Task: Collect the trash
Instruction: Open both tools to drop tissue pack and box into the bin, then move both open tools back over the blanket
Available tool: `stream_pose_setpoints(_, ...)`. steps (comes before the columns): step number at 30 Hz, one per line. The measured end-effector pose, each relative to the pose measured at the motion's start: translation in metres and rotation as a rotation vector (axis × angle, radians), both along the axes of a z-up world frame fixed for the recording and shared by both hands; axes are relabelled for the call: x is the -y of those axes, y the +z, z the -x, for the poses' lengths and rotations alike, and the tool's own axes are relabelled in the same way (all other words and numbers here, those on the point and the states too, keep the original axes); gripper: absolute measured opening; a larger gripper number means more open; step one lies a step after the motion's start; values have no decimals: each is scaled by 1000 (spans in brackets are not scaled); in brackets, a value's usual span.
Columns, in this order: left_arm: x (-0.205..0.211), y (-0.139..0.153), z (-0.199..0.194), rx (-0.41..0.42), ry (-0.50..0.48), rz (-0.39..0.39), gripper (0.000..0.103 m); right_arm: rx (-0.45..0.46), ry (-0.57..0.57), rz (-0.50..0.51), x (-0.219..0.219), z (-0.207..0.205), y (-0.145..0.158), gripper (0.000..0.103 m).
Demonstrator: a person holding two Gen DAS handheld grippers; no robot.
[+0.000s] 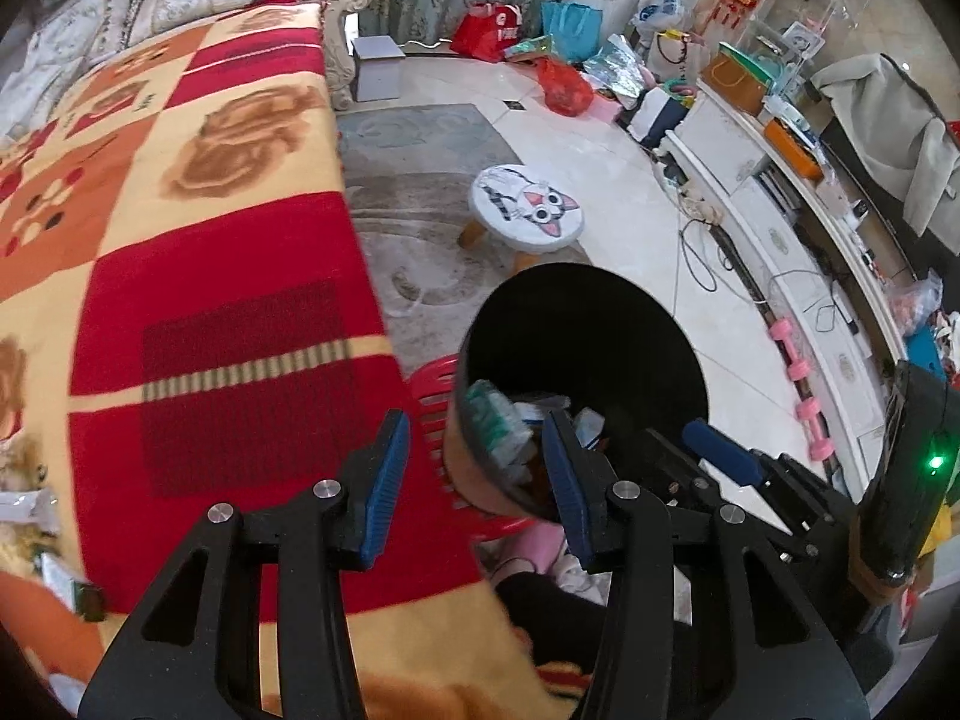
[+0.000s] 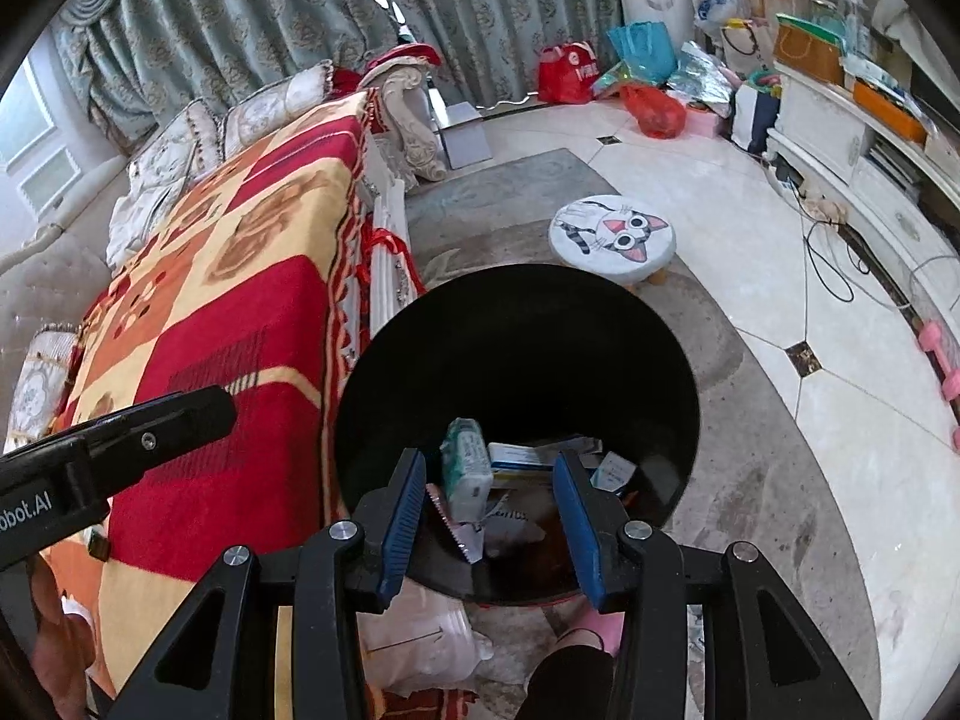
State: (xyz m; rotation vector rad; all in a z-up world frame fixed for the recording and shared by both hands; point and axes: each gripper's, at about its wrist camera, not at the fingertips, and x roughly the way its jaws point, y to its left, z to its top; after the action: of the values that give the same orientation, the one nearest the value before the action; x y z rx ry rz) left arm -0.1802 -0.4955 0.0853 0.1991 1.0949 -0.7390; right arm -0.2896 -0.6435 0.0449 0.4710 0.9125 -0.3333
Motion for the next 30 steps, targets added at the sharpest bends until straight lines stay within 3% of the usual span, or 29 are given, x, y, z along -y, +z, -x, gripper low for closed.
stream_pose_setpoints(2,-13,3,0,11,17,-4,44,7,8,-3,-8,-1,3,45)
stream_pose_setpoints(6,-35,6,-3,20,47,-11,44,19,34,0,-27,-4,9,61)
stream_pose_setpoints(18,-118,17,-15,38,145,-35,44,41,133,-13,-88,-22,23,62)
stream_pose_setpoints(30,-235,23,-47,51,290,-69,44,24,374,-28,-186,-62,22,63)
